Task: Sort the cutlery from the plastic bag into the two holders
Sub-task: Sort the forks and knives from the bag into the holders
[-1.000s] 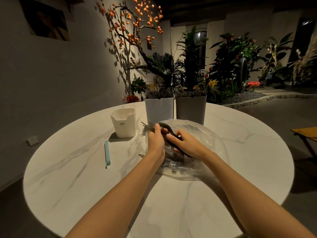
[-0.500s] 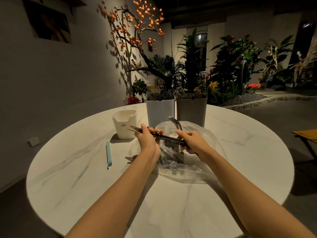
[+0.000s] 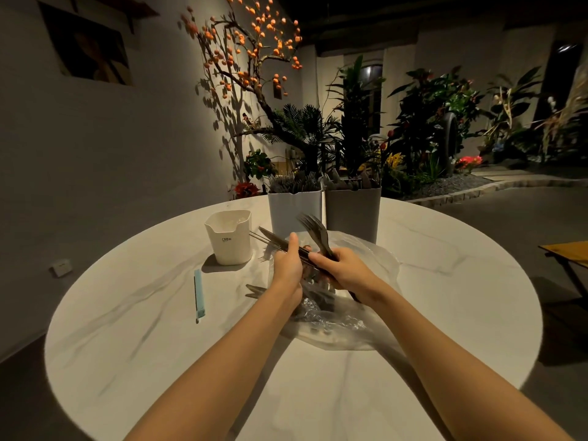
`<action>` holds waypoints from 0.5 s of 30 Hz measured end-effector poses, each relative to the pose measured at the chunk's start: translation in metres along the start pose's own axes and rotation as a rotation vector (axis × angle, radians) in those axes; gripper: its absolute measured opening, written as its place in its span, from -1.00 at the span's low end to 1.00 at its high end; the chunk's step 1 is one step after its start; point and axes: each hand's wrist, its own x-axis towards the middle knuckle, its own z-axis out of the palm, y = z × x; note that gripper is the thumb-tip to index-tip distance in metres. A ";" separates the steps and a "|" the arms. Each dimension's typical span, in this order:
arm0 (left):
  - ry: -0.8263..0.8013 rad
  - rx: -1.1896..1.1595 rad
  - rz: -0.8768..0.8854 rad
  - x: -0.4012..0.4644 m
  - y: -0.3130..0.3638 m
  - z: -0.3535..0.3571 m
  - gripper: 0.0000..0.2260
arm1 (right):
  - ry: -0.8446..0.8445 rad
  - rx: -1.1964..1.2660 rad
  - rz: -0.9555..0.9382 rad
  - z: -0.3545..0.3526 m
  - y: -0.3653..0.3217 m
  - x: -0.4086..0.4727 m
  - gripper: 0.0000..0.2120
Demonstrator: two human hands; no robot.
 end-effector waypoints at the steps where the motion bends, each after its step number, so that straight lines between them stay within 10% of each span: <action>1: -0.023 0.005 -0.011 0.002 0.002 0.000 -0.71 | 0.001 0.004 -0.012 0.000 -0.001 0.001 -0.74; 15: -0.203 -0.011 0.015 0.011 0.036 0.021 -0.77 | 0.078 0.089 0.047 -0.022 -0.025 0.030 -0.70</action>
